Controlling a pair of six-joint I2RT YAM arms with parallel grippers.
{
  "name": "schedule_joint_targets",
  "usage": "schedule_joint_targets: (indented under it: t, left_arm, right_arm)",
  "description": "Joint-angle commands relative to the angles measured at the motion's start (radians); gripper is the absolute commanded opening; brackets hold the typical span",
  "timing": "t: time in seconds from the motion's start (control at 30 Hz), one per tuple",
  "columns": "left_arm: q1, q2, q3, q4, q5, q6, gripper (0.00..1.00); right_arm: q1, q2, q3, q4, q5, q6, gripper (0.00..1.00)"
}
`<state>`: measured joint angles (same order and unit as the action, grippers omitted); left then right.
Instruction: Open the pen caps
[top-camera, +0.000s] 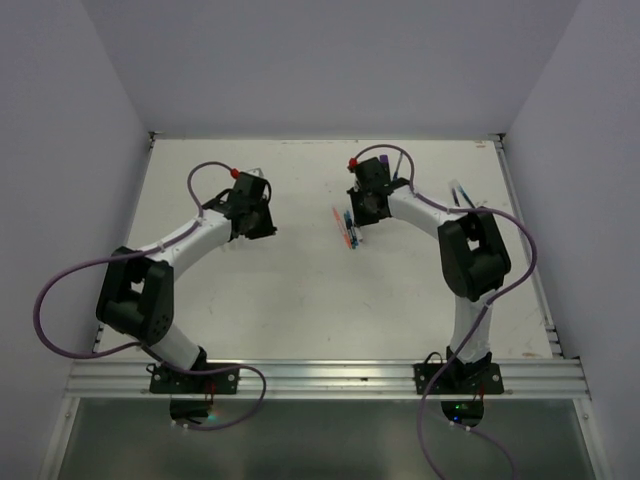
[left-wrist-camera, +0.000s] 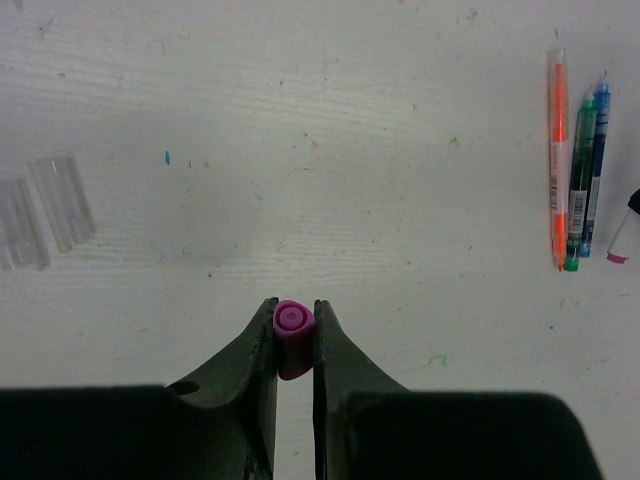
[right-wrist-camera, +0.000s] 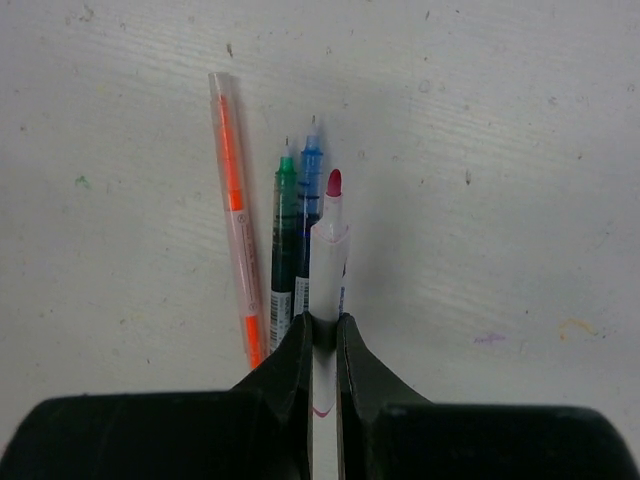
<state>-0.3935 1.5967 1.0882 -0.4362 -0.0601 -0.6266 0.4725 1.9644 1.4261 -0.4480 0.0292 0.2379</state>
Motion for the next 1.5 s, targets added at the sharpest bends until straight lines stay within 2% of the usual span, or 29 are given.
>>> schedule_joint_targets:
  t: [0.0, 0.37, 0.47, 0.7, 0.83, 1.17, 1.47]
  left_arm:
    - [0.012, -0.046, -0.013, 0.001, -0.018, 0.030, 0.00]
    - [0.021, -0.053, -0.019, 0.008, -0.010, 0.038, 0.00]
    - [0.025, -0.046, -0.028, 0.014, -0.012, 0.033, 0.00]
    - [0.031, -0.034, -0.034, 0.030, -0.006, 0.027, 0.00]
    - [0.033, -0.032, -0.036, 0.030, -0.006, 0.028, 0.00]
    - [0.038, -0.027, -0.033, 0.024, -0.023, 0.024, 0.00]
    - [0.038, 0.009, -0.017, 0.018, -0.049, 0.025, 0.00]
  right_arm:
    - [-0.008, 0.040, 0.053, 0.011, -0.011, -0.023, 0.00]
    - [-0.011, 0.085, 0.092, 0.006, -0.002, -0.029, 0.00]
    - [-0.009, 0.083, 0.091, 0.002, 0.006, -0.028, 0.08]
    - [-0.012, 0.080, 0.089, -0.003, 0.014, -0.031, 0.12]
    - [-0.012, 0.087, 0.091, -0.004, 0.008, -0.031, 0.19]
    - [-0.020, 0.085, 0.094, -0.004, -0.005, -0.035, 0.26]
    - [-0.026, 0.053, 0.088, -0.009, -0.021, -0.032, 0.28]
